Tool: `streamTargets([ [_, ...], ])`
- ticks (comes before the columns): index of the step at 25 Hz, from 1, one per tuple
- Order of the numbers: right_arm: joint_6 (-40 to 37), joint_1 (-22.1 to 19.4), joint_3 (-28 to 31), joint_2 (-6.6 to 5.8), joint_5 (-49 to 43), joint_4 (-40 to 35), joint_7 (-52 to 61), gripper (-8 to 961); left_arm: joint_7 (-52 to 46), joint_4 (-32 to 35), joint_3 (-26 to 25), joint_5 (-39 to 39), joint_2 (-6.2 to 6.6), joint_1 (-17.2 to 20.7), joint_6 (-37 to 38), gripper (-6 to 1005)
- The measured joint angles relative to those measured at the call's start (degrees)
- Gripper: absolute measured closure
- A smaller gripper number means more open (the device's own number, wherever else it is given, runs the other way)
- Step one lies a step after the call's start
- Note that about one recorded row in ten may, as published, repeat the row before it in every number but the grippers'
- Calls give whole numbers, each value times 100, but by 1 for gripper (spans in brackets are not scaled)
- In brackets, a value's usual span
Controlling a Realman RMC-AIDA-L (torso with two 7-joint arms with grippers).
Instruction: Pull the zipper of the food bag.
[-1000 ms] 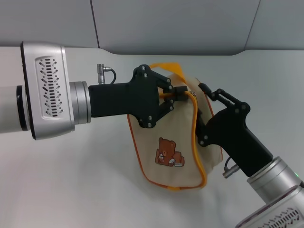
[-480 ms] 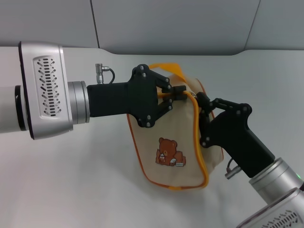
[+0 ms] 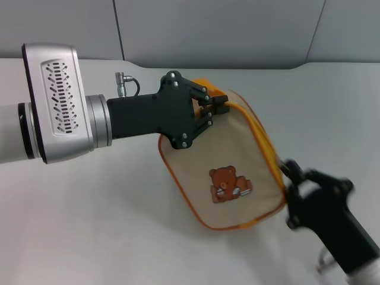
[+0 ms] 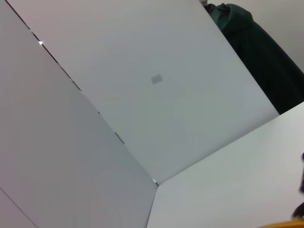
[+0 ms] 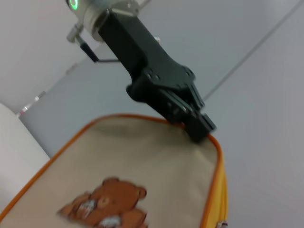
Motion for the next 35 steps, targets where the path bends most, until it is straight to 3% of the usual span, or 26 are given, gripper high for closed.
streamTargets([
  [5,-177,-737,-135,11,3,-311,18,956,1,-107,-9,-6,2,-57,-62,934],
  [10,-314,-912,-87,17,43,-424,148,951,38,-244,-12,-8,0,-103,-72,934],
  [16,-1322,-946,-26,-27,85,-446,1172,877,-83,-587,-25,-674,18,86,19,934],
  [22,-1814,-593,142,-55,135,-1318,4404,731,-633,-1123,-94,-1637,36,457,382,920],
  [24,-1876,-356,54,-52,56,-2052,6051,671,-890,-1253,-188,-1667,54,568,620,913],
  [26,-1897,-91,-236,-54,-213,-2898,7631,611,-1090,-1440,-325,-1629,100,602,992,829],
  [28,-1989,347,-956,-111,-872,-4200,9671,552,-1324,-1630,-395,-1491,193,609,1474,746],
  [31,-2123,594,-1409,-200,-1297,-4640,10538,420,-1632,-1736,-404,-1000,296,602,1991,609],
  [35,-2295,933,-1940,-313,-1754,-4920,11020,261,-1734,-1746,-443,-216,307,687,2257,445],
])
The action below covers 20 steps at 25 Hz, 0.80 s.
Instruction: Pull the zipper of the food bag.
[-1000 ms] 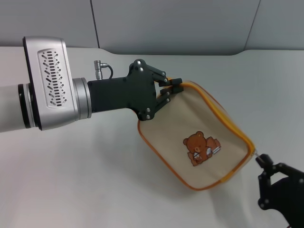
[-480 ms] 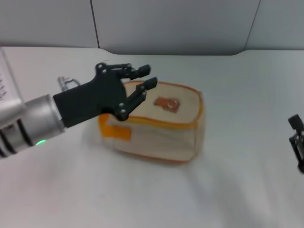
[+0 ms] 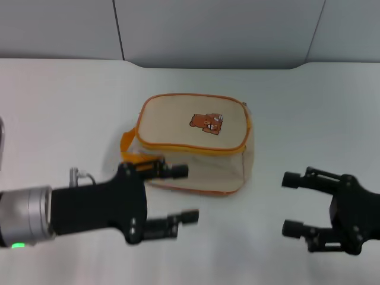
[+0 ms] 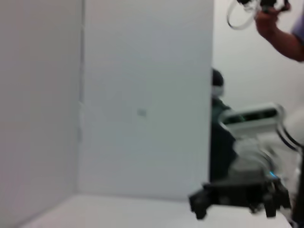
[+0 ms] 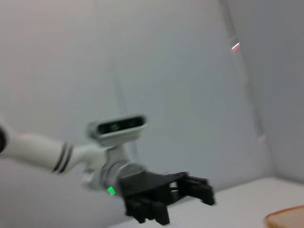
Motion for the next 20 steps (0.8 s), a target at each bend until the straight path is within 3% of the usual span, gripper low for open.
streamTargets([
  [4,26,103,-195,10,-105,-97,11,118,32,-1,-6,161,-16,123,68,358],
  [12,42,81,-209,8,-120,-126,-75,106,76,1,-227,183,19,227,257,170],
  [20,79,69,-211,16,-127,-177,-117,107,117,-4,-248,256,8,272,261,170],
])
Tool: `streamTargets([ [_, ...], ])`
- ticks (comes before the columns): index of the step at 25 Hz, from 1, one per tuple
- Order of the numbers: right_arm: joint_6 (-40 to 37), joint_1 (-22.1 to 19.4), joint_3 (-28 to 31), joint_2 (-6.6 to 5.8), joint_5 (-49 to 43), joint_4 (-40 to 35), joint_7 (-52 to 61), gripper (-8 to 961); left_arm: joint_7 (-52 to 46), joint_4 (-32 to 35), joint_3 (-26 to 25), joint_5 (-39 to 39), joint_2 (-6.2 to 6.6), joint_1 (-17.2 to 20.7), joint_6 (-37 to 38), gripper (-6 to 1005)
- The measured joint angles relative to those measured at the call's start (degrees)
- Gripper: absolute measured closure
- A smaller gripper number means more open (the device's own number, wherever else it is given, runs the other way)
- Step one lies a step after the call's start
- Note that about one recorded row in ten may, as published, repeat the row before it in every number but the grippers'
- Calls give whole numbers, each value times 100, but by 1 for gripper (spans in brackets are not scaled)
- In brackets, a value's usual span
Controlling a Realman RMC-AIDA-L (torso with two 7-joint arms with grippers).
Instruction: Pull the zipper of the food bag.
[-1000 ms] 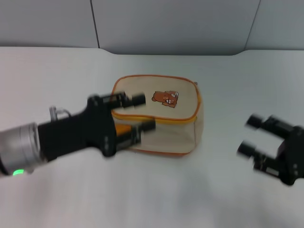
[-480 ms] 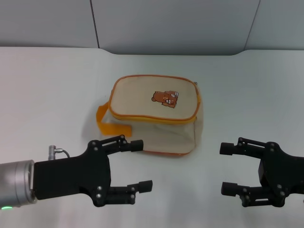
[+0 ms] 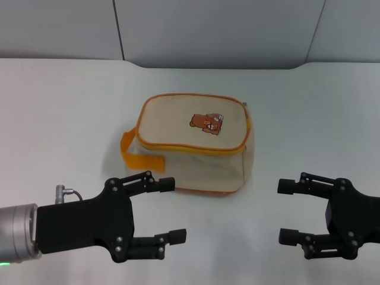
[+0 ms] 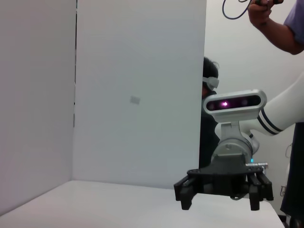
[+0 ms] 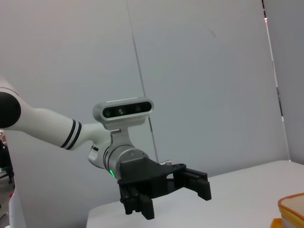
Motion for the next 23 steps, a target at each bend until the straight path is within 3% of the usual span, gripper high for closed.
streamTargets([
  [23,-34,-87,35,24,17,-32,-132,106,271,-133,-56,11,-70,41,-9,170],
])
